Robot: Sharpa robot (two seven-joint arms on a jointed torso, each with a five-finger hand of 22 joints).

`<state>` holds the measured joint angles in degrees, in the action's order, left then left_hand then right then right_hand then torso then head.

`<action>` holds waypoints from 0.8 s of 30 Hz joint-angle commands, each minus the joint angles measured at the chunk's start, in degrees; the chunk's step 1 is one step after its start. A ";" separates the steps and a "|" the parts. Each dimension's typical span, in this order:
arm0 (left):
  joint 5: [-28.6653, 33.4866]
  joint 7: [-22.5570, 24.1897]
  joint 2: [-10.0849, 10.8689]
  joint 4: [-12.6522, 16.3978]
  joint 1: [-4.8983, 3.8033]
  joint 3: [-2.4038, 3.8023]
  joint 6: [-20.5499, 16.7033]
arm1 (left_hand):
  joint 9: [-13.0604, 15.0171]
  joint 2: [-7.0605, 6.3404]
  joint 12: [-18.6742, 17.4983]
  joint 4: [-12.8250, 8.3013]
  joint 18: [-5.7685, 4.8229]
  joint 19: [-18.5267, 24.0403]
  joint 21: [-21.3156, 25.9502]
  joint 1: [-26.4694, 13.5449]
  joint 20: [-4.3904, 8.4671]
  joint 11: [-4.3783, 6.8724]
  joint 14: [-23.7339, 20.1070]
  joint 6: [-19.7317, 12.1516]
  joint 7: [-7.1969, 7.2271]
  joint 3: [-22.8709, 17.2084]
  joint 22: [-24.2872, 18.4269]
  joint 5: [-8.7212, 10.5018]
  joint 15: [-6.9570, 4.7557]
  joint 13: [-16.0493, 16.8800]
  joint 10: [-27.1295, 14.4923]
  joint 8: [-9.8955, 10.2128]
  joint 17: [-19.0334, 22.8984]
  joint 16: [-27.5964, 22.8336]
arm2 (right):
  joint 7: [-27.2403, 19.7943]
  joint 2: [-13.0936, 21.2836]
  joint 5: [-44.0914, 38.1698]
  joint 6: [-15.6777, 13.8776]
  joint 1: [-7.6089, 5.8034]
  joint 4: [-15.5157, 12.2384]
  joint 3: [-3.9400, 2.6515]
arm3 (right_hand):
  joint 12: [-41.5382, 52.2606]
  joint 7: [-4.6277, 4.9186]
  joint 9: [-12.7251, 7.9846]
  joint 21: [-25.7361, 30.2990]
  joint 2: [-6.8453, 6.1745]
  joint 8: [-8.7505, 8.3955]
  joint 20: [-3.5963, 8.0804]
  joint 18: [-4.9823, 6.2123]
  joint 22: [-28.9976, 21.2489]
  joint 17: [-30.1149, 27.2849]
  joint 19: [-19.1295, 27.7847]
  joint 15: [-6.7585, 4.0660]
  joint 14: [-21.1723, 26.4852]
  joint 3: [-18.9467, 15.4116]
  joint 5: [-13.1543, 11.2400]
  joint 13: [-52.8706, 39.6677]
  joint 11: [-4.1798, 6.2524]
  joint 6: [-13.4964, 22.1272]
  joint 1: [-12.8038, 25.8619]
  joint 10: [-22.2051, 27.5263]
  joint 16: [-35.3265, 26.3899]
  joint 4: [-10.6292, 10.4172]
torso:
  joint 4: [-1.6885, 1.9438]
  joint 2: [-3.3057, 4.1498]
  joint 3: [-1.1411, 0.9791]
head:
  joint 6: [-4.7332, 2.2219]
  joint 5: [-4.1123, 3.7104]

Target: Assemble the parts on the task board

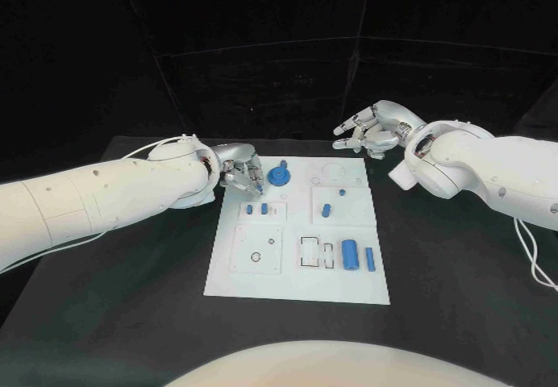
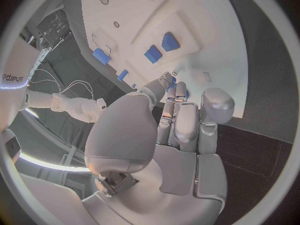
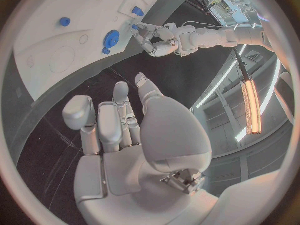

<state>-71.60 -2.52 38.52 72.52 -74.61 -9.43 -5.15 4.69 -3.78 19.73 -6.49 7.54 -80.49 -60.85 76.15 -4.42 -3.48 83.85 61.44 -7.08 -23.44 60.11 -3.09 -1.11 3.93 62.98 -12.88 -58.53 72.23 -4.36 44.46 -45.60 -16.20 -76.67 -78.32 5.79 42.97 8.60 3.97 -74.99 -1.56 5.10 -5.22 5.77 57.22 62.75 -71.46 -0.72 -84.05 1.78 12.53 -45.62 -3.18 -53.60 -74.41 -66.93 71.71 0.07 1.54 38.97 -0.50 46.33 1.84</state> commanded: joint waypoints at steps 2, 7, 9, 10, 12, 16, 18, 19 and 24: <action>0.88 -0.56 0.56 0.29 -0.07 0.05 1.99 | -0.07 -0.21 -0.24 -0.13 -0.87 -0.44 -0.36 -0.32 0.01 0.06 1.18 0.55 0.00 -0.24 0.13 0.22 -0.28 -0.07 0.33 0.30 0.10 0.39 | -0.23 0.02 0.22 0.45 -0.10 0.02 -0.03 | 0.00 -0.19 0.07 0.27 0.40 0.26 0.11 0.75 0.06 0.07 -0.01 -0.51 -0.74 0.08 0.21 -0.07 0.04 -0.24 -0.34 -0.12 -0.19 -0.30 | -0.17 0.08 0.05 | -0.07 0.08; 0.94 -0.62 0.79 0.11 -0.05 0.03 2.20 | -0.07 -0.21 -0.24 -0.13 -0.87 -0.44 -0.36 -0.32 0.01 0.06 1.18 0.55 0.00 -0.24 0.13 0.22 -0.28 -0.07 0.33 0.30 0.10 0.39 | -0.24 -0.01 0.22 0.46 -0.10 0.06 -0.03 | 0.00 -0.19 0.07 0.27 0.40 0.26 0.11 0.75 0.06 0.07 -0.01 -0.51 -0.74 0.08 0.21 -0.07 0.04 -0.24 -0.34 -0.12 -0.19 -0.30 | -0.19 0.09 0.03 | -0.08 0.20; 0.95 -0.59 0.71 -0.05 -0.04 0.03 2.19 | -0.07 -0.21 -0.24 -0.13 -0.87 -0.44 -0.36 -0.32 0.01 0.06 1.18 0.55 0.00 -0.24 0.13 0.22 -0.28 -0.07 0.33 0.30 0.10 0.39 | -0.24 -0.03 0.22 0.46 -0.10 0.07 -0.03 | 0.00 -0.19 0.07 0.27 0.40 0.26 0.11 0.75 0.06 0.07 -0.01 -0.51 -0.74 0.08 0.21 -0.07 0.04 -0.24 -0.34 -0.12 -0.19 -0.30 | -0.20 0.10 -0.02 | -0.08 0.21; 0.95 -0.56 0.59 -0.20 -0.03 0.02 2.13 | -0.07 -0.21 -0.24 -0.13 -0.87 -0.44 -0.36 -0.32 0.01 0.06 1.18 0.55 0.00 -0.24 0.13 0.22 -0.28 -0.07 0.33 0.30 0.10 0.39 | -0.24 -0.04 0.22 0.47 -0.10 0.07 -0.03 | 0.00 -0.19 0.07 0.27 0.40 0.26 0.11 0.75 0.06 0.07 -0.01 -0.51 -0.74 0.08 0.21 -0.07 0.04 -0.24 -0.34 -0.12 -0.19 -0.30 | -0.20 0.13 -0.03 | -0.07 0.17; 0.96 -0.52 0.42 -0.37 -0.02 0.02 2.07 | -0.08 -0.24 -0.28 -0.14 -0.85 -0.42 -0.31 -0.35 0.02 0.06 1.17 0.59 0.01 -0.24 0.08 0.22 -0.28 -0.08 0.38 0.32 0.13 0.39 | -0.24 -0.06 0.22 0.47 -0.10 0.08 -0.02 | 0.00 -0.19 0.07 0.27 0.40 0.26 0.11 0.75 0.06 0.07 -0.01 -0.51 -0.74 0.08 0.21 -0.07 0.04 -0.24 -0.34 -0.12 -0.19 -0.30 | -0.20 0.16 -0.03 | -0.07 0.18; 0.97 -0.42 -0.10 -0.83 0.02 0.01 1.87 | -0.09 -0.26 -0.31 -0.14 -0.84 -0.40 -0.27 -0.38 0.02 0.07 1.17 0.61 0.01 -0.25 0.05 0.22 -0.29 -0.09 0.42 0.33 0.15 0.39 | -0.25 -0.11 0.22 0.49 -0.10 0.09 -0.02 | 0.00 -0.19 0.07 0.27 0.40 0.26 0.11 0.75 0.06 0.07 -0.01 -0.51 -0.74 0.08 0.21 -0.07 0.04 -0.24 -0.34 -0.12 -0.19 -0.30 | -0.25 0.12 -0.07 | -0.02 0.26; 0.97 -0.42 -0.35 -1.07 0.04 0.01 1.82 | -0.09 -0.26 -0.31 -0.14 -0.84 -0.40 -0.27 -0.38 0.02 0.07 1.17 0.61 0.01 -0.25 0.05 0.22 -0.29 -0.09 0.42 0.33 0.15 0.39 | -0.26 -0.14 0.22 0.49 -0.10 0.09 -0.02 | 0.00 -0.19 0.07 0.27 0.40 0.26 0.11 0.75 0.06 0.07 -0.01 -0.51 -0.74 0.08 0.21 -0.07 0.04 -0.24 -0.34 -0.12 -0.19 -0.30 | -0.23 0.14 -0.08 | -0.06 0.23; 0.97 -0.43 -0.56 -1.29 0.05 0.01 1.82 | -0.09 -0.26 -0.31 -0.14 -0.84 -0.40 -0.27 -0.38 0.02 0.07 1.17 0.61 0.01 -0.25 0.05 0.22 -0.29 -0.09 0.42 0.33 0.15 0.39 | -0.26 -0.16 0.22 0.50 -0.10 0.10 -0.02 | 0.00 -0.19 0.07 0.27 0.40 0.26 0.11 0.75 0.06 0.07 -0.01 -0.51 -0.74 0.08 0.21 -0.07 0.04 -0.24 -0.34 -0.12 -0.19 -0.30 | -0.22 0.13 -0.08 | -0.03 0.21; 0.97 -0.53 -1.44 -2.26 0.19 -0.02 2.09 | -0.10 -0.29 -0.38 -0.14 -0.82 -0.36 -0.19 -0.45 0.03 0.07 1.16 0.64 0.00 -0.25 -0.02 0.22 -0.29 -0.11 0.48 0.37 0.20 0.39 | -0.26 -0.31 0.22 0.57 -0.10 0.11 -0.02 | 0.00 -0.19 0.07 0.27 0.40 0.26 0.11 0.75 0.06 0.07 -0.01 -0.51 -0.74 0.08 0.21 -0.07 0.04 -0.24 -0.34 -0.12 -0.19 -0.30 | -0.21 0.08 -0.11 | 0.03 0.29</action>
<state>-70.93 -2.92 37.20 70.43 -74.39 -9.47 -3.60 4.52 -3.79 19.73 -6.49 7.54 -80.49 -60.85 76.15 -4.42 -3.48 83.85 61.84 -7.05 -23.43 60.18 -3.09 -1.11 3.87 62.97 -12.79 -58.37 72.23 -4.34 44.22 -45.59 -16.05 -76.66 -78.17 5.80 42.97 8.60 3.96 -74.98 -1.56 5.10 -5.22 5.78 57.22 62.74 -71.46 -0.72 -84.05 1.78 12.53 -45.63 -3.18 -53.60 -74.41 -66.93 71.71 0.07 1.31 39.09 -0.58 46.32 2.09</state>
